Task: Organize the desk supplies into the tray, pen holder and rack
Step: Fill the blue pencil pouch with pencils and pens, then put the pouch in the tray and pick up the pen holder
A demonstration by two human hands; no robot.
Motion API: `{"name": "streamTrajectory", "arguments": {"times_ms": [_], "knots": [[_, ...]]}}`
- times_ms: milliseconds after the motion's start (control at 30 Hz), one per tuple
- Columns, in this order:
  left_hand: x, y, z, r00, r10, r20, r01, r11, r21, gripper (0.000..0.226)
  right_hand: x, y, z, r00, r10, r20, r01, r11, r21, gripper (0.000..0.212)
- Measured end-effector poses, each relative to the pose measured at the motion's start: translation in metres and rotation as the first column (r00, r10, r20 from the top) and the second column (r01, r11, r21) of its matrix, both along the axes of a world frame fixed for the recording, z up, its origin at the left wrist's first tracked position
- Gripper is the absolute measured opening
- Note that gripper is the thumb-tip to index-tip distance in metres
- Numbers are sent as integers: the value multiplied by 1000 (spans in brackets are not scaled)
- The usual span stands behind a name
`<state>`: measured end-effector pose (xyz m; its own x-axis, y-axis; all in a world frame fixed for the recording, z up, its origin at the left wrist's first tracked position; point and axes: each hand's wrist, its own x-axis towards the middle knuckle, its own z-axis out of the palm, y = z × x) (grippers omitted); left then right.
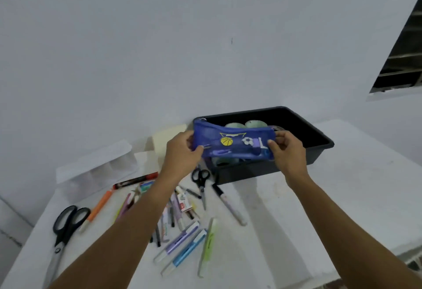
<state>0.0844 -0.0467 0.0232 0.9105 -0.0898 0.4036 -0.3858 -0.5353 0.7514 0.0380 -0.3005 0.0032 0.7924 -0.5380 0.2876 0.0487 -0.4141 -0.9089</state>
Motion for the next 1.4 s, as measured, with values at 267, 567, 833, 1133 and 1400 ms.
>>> {"name": "streamTrajectory", "arguments": {"times_ms": [267,567,833,1133,1400], "knots": [[41,-152,-5,991,50,125,-84,955,284,12,46,-136,21,990,24,-136,-54,974,-220,25],[69,-255,-14,987,-62,-150,152,678,719,13,78,-205,26,864,-129,-486,-238,746,-622,23],[82,-253,-25,952,-81,-296,288,572,768,23,91,-196,13,826,-130,-549,-439,463,-770,23],[89,-236,-41,857,3,-515,429,550,717,29,109,-179,-17,533,154,-832,-752,538,-381,45],[73,-196,-46,966,-147,-212,253,704,664,36,75,-146,-25,815,240,-527,-566,523,-637,46]]}}
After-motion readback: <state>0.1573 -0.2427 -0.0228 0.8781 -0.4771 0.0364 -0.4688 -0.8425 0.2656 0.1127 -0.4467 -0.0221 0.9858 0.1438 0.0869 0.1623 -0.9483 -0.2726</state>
